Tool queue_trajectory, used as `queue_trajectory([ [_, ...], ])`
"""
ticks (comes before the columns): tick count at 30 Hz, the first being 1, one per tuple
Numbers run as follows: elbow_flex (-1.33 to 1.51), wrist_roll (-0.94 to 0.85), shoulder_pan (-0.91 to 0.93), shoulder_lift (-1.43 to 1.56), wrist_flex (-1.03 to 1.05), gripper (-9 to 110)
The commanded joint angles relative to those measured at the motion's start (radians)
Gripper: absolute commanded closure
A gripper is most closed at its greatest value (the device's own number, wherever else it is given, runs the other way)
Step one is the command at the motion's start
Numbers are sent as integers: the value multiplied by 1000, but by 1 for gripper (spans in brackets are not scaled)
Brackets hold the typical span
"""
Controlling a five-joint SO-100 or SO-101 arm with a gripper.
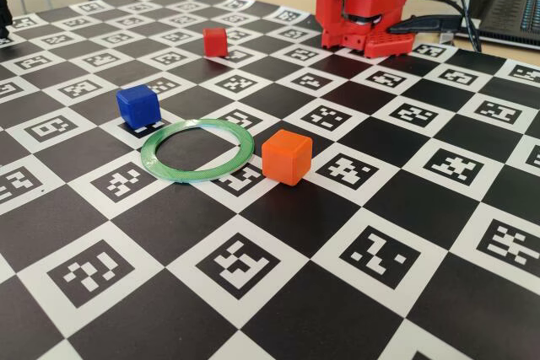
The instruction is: Grab the red cube then put it in the green circle then put the blue cube on top and finally the orange cube on top
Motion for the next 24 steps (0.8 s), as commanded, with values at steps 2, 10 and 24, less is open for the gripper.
queue_trajectory([
  [2, 77, -25, 25, 11, -5, 69],
  [10, 268, -9, 28, -5, -209, 67],
  [24, 399, 23, 44, -80, -417, 63],
])
